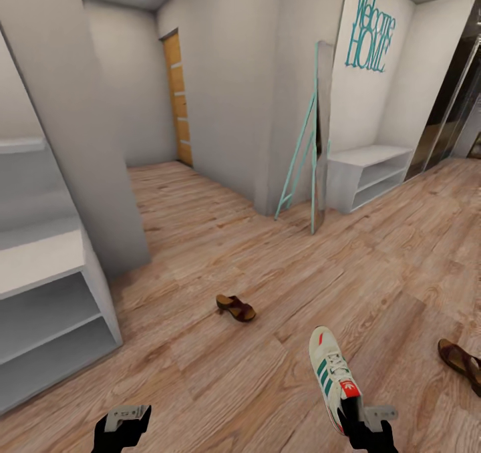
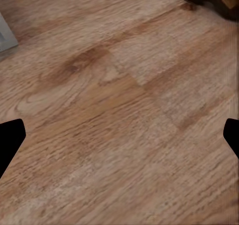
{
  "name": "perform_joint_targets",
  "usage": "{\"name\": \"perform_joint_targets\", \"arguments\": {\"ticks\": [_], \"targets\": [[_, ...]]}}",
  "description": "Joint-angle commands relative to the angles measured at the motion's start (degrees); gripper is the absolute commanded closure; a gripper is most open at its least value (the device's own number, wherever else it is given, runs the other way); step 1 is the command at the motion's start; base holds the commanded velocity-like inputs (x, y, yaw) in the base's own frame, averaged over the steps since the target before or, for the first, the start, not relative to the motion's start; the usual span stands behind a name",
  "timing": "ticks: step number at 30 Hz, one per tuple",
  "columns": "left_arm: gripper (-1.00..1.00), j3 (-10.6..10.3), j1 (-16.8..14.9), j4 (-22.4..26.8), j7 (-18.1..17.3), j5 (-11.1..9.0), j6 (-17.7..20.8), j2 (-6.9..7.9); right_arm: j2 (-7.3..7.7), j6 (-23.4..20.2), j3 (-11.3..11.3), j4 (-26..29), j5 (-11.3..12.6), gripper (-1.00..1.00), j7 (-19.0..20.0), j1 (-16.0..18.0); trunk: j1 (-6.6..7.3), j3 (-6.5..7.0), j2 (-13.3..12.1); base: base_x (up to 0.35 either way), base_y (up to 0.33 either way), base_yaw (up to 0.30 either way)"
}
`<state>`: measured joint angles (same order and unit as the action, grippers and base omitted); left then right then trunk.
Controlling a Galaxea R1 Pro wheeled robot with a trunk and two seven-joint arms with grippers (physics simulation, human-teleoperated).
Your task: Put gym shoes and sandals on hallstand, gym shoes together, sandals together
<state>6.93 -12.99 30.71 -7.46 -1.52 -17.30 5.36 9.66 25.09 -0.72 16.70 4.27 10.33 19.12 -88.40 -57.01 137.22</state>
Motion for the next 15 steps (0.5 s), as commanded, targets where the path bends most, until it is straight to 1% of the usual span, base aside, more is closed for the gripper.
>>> {"name": "perform_joint_targets", "arguments": {"ticks": [1,13,15], "targets": [[-1.0,0.29,-0.02,-0.03,-0.53,-0.1,-0.1,-0.08,0.02,0.17,-0.1,-0.07,0.47,1.0,0.54,0.04,0.24,0.14,-0.4,0.0,0.0,-0.019],[-1.0,0.27,-0.02,-0.07,-0.53,-0.06,-0.1,-0.21,0.09,0.31,-0.07,0.21,0.48,1.0,0.59,0.04,2.87,2.31,-5.21,0.0,0.0,-0.003],[-1.0,0.28,-0.02,-0.07,-0.53,-0.04,-0.1,-0.23,0.09,0.31,-0.07,0.2,0.48,1.0,0.58,0.04,2.87,2.31,-5.21,0.0,0.0,0.0]]}}
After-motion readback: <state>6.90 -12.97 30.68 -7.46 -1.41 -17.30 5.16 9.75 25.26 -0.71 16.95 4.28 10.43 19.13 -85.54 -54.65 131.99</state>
